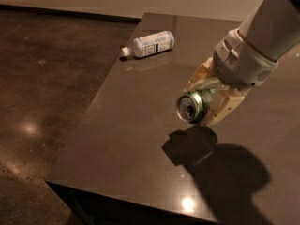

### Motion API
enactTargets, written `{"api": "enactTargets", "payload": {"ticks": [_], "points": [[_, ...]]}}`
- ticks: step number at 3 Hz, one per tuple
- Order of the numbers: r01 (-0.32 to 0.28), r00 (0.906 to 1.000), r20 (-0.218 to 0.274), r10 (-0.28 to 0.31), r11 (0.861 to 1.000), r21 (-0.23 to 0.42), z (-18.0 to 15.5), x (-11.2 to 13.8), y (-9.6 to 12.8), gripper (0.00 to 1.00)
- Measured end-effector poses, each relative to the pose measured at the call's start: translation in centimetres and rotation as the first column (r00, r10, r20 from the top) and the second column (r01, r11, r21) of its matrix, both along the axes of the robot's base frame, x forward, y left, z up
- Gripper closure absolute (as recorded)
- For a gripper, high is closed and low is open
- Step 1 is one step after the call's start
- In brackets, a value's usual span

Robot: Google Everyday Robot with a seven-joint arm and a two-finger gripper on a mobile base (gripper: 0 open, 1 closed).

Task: Place green can upright

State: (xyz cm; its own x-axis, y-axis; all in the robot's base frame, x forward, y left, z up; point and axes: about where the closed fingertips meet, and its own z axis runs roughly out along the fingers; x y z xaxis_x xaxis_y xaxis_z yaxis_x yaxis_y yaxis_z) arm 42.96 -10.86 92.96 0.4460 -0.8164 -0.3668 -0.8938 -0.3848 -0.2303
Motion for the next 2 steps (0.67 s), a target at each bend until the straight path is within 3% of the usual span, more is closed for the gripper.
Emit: {"api": "enactTargets", "payload": {"ticks": [1,2], "points": [[0.188,0.9784,-0.113,-0.173,0.973,0.133,0.43,1.18,-1.11,1.0],[0.326,0.9359,-0.226,-0.271,0.908,0.262,0.58,2.06,-1.66,1.0]]}}
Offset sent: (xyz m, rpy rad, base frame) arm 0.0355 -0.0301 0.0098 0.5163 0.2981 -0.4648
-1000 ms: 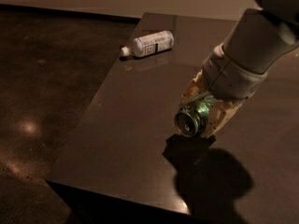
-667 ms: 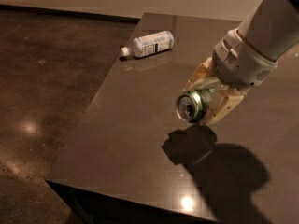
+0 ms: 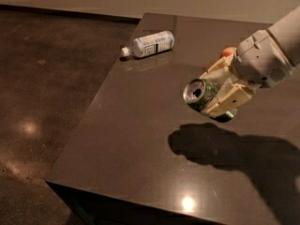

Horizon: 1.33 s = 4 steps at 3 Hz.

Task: Place green can upright

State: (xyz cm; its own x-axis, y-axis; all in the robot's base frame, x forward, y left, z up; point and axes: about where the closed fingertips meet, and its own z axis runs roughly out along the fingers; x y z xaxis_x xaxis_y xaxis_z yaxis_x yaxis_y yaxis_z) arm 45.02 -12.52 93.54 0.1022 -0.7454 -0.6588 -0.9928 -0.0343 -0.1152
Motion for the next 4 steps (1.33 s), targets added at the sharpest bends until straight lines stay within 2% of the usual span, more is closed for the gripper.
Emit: {"api": "enactTargets", "payload": {"ticks": [1,2,3,4], "points": [[0.075,0.9967,-0.039,-0.071,0.989,0.124,0.1,0.6,-0.2,1.0],[0.12,0.9916,-0.075,-0.106,0.966,0.228,-0.4,1.0,-0.3,1.0],[0.149,0.9875,-0.099,-0.123,0.931,0.332,-1.1,1.3,-0.2,1.0],[0.183,0.9824,-0.121,-0.142,0.868,0.463,-1.6,2.0,-0.2,1.0]]}}
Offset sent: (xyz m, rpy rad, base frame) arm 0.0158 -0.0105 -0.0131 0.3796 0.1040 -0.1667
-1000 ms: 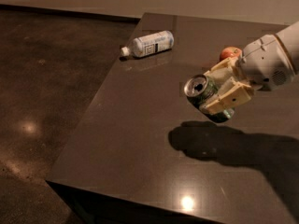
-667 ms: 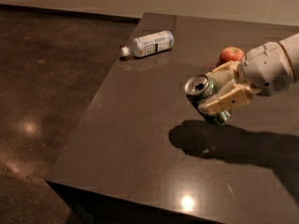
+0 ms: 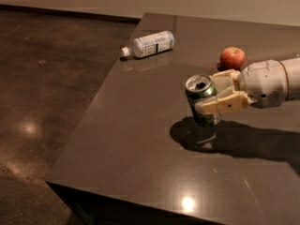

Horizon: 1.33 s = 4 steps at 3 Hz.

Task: Place green can upright

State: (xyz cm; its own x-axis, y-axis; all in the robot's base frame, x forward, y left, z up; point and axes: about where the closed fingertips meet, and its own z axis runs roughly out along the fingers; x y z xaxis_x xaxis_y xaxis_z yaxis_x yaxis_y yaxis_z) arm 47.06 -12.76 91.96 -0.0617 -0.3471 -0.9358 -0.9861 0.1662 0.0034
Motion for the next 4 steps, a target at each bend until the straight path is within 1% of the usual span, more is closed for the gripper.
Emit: {"api": "enactTargets", "payload": {"ticks": [1,2,3,4], "points": [[0.017,0.9998,-0.01,-0.017,0.996,0.087,-0.33,0.29,-0.2,1.0],[0.005,1.0,-0.009,-0.004,0.991,0.133,-0.73,0.37,-0.24,1.0],[-0.017,0.9998,-0.01,0.019,0.982,0.187,-1.18,0.46,-0.17,0.86],[-0.04,0.9988,-0.018,0.046,0.969,0.243,-1.32,0.42,0.01,0.63]]}}
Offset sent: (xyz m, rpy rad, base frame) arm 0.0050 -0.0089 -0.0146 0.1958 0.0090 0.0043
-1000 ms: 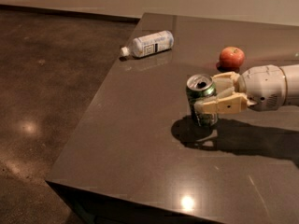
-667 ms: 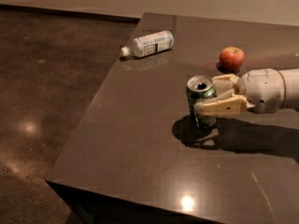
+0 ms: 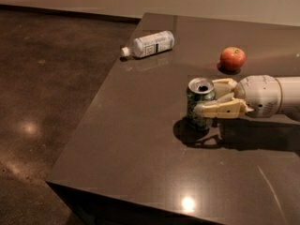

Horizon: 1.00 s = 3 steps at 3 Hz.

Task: Place green can upright

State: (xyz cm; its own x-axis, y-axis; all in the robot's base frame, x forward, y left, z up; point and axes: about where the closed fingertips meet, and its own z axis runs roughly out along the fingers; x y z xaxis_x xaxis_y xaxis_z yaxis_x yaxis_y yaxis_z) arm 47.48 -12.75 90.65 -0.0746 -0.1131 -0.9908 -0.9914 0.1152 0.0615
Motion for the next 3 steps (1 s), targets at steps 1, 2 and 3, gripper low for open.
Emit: {"api": "enactTargets", "payload": {"ticks": [1,2,3], "points": [[-0.019,0.9997,-0.014,0.019,0.999,0.037,-0.22,0.02,0.2,0.32],[-0.027,0.9996,-0.007,0.027,0.999,0.036,-0.3,0.0,0.49,0.0],[-0.027,0.9996,-0.007,0.028,0.999,0.036,-0.3,0.0,0.5,0.0]]}}
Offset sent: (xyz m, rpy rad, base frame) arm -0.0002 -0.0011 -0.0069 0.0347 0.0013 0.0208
